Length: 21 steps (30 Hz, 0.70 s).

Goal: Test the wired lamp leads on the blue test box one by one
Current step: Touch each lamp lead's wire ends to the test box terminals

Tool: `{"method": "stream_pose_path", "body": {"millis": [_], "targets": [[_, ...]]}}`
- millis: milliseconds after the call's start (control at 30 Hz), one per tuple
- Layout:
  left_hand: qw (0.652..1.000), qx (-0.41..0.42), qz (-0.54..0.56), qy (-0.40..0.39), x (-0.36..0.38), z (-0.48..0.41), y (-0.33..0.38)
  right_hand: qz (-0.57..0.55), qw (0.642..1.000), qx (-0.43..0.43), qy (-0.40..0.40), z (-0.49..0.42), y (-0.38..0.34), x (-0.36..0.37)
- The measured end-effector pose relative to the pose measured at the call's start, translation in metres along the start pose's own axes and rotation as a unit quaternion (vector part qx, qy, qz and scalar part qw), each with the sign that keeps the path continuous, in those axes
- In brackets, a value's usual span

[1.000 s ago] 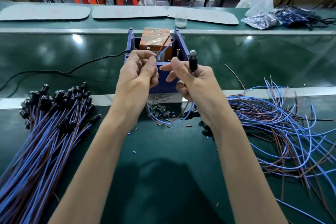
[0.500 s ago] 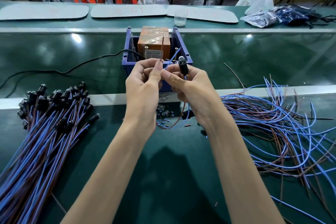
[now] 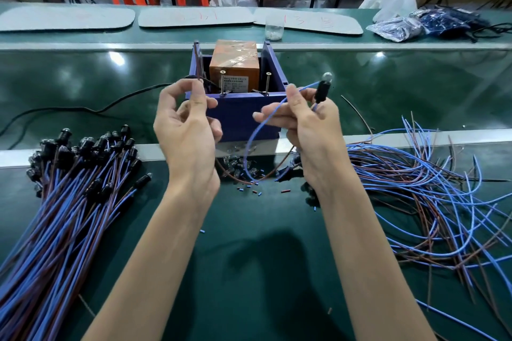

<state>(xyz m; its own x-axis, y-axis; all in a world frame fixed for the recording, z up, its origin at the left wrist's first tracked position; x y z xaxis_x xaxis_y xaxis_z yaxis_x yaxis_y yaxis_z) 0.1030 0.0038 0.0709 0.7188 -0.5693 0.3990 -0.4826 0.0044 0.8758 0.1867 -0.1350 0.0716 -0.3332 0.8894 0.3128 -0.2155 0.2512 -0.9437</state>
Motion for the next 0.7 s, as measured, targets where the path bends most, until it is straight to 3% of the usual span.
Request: {"method": "stream_pose_path", "body": {"millis": [200, 433, 700], "targets": [[0.999, -0.037, -0.012, 0.008, -0.005, -0.008, -0.018, -0.045, 0.993, 0.019, 0.107, -0.011, 0.003, -0.026], [0.993, -0.025, -0.109, -0.047, -0.01, -0.015, -0.035, 0.009, 0.99, 0.068, 0.125, -0.017, 0.007, -0.04], [0.971, 0.03, -0.214, -0.1, -0.023, -0.03, -0.034, 0.11, 0.982, 0.012, 0.153, -0.021, 0.011, -0.048]]}}
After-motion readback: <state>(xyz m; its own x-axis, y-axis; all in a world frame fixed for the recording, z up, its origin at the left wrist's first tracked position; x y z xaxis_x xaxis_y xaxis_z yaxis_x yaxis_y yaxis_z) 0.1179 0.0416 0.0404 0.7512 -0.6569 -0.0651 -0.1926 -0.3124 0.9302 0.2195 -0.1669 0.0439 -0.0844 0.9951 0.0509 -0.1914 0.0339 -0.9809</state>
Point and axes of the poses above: each hand's wrist, its own z-axis away from the middle knuckle, its own x-axis out of the palm, y = z × x, the point moved 6 cm from there along -z, towards the middle knuckle, and after that the axes turned 13 degrees about x, right-handed, at the moved point
